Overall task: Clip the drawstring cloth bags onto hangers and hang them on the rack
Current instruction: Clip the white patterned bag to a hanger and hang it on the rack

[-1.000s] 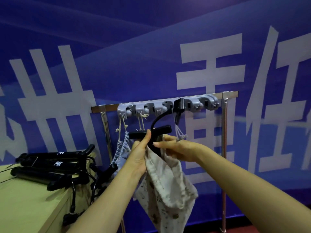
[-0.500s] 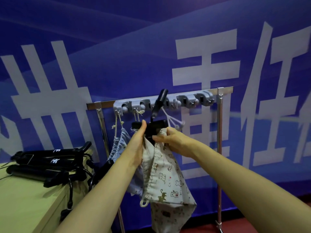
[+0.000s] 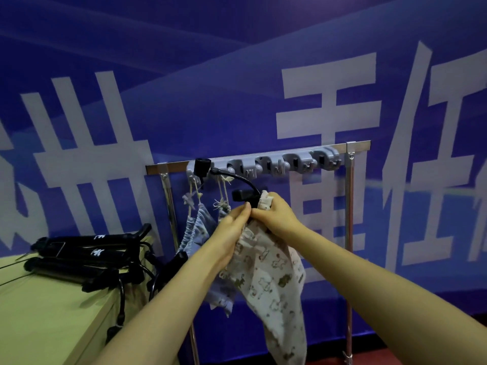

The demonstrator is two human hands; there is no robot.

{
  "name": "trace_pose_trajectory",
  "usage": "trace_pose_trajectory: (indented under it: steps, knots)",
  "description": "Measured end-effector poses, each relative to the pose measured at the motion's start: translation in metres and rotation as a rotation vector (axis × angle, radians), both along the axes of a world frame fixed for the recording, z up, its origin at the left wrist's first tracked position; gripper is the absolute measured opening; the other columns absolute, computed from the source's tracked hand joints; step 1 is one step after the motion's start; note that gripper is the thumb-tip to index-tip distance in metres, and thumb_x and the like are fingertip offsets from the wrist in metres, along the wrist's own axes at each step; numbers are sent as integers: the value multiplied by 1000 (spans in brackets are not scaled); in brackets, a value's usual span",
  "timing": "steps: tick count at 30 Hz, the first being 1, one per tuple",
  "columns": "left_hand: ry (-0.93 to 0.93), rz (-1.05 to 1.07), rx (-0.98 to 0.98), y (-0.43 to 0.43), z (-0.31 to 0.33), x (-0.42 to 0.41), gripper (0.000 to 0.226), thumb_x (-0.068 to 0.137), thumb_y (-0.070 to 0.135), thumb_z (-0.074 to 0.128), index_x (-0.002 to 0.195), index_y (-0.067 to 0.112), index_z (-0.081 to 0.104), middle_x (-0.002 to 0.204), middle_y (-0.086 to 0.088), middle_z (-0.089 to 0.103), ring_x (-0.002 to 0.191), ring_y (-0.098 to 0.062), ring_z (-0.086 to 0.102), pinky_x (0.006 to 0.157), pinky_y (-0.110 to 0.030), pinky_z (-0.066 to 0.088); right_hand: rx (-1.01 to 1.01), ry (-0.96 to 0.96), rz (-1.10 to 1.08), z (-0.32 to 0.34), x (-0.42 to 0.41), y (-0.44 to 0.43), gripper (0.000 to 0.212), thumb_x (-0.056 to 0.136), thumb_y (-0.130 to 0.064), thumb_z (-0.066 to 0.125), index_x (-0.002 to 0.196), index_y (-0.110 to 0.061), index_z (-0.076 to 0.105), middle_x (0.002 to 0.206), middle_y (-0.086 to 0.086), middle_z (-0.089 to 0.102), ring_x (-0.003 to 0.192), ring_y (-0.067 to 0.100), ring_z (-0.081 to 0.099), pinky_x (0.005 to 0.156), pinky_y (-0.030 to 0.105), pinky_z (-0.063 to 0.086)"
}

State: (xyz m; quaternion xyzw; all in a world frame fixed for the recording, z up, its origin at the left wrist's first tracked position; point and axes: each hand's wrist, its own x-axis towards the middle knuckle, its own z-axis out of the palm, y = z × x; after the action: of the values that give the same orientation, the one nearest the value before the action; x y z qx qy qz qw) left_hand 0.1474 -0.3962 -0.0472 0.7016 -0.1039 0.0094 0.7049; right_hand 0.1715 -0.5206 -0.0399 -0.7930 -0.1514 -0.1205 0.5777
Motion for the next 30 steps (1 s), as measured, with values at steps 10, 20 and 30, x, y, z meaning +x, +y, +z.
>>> trace_pose_trajectory:
  steps: [10,20,30]
  knots:
    - [10,232,-255,-9,4,5,41,86,46,59,112,16,66,112,-9,70,105,-23,65,98,-41,50,117,-128,40,-2,-19,16,30,81,-16,70,106,-18,54,97,-1,64,90,13,63,71,23,54]
    - [-6,283,-477,10,-1,4,49,86,44,58,121,8,58,116,-13,68,111,-25,63,104,-42,45,391,53,-10,-5,-9,0,14,89,-7,55,80,-14,64,80,5,63,78,20,59,65,29,48]
    - [6,174,-412,10,0,-8,52,89,44,54,125,5,57,117,-14,68,111,-23,65,102,-41,47,424,138,19,-5,-6,2,13,87,-22,64,92,-10,65,86,5,65,79,18,61,69,29,51]
